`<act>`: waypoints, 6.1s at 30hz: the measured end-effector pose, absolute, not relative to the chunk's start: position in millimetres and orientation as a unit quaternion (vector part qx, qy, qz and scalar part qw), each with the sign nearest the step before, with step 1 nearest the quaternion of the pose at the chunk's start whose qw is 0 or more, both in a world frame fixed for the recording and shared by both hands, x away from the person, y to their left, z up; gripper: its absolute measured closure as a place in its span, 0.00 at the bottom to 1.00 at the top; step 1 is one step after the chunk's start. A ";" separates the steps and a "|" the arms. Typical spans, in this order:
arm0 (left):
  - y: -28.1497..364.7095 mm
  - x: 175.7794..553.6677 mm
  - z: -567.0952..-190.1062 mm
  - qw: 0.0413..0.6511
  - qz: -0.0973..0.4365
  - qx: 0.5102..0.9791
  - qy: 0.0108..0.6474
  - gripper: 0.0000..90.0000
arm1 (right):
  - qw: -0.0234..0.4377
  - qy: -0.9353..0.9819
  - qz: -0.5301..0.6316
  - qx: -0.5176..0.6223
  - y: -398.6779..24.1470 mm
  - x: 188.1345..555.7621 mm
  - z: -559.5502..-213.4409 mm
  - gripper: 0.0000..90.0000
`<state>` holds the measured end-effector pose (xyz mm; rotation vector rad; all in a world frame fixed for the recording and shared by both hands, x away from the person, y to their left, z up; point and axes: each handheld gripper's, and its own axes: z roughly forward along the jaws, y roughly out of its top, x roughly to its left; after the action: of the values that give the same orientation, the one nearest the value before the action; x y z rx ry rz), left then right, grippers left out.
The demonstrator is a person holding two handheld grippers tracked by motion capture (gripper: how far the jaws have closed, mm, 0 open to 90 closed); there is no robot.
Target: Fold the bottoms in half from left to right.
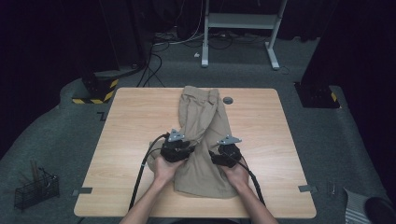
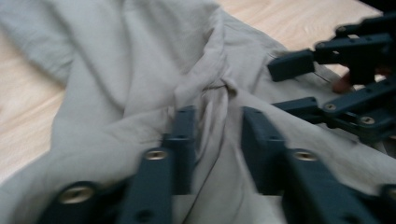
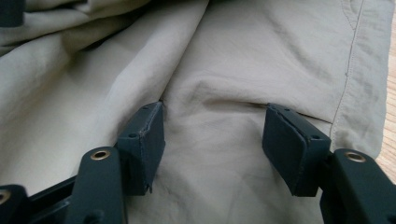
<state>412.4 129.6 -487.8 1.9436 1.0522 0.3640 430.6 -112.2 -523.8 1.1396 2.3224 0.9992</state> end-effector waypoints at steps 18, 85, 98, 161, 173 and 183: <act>196.0 407.7 -522.7 0.357 0.204 0.757 0.507 0.48 | 0.181 0.825 0.348 0.406 -135.7 406.0 -522.3 0.43; 115.7 427.1 -520.1 0.388 0.180 0.796 0.428 0.98 | 0.195 0.808 0.349 0.433 -132.0 425.7 -523.7 0.46; 112.5 394.4 -475.4 0.456 0.195 0.779 0.382 0.97 | 0.149 0.800 0.380 0.440 -122.8 434.6 -522.4 0.44; 166.8 369.2 -527.3 0.335 0.231 0.749 0.523 0.24 | 0.097 0.839 0.374 0.383 -40.7 474.9 -490.7 0.96; 166.6 368.8 -527.4 0.335 0.230 0.748 0.524 0.25 | 0.139 0.819 0.425 0.360 -107.1 427.6 -470.6 0.99; 166.4 368.5 -527.4 0.334 0.232 0.747 0.526 0.25 | 0.122 0.822 0.373 0.413 -156.4 410.3 -506.7 0.71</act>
<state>368.5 166.4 -527.4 1.9496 1.3733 0.6043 410.3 -156.4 -506.7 1.2050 2.3976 1.0895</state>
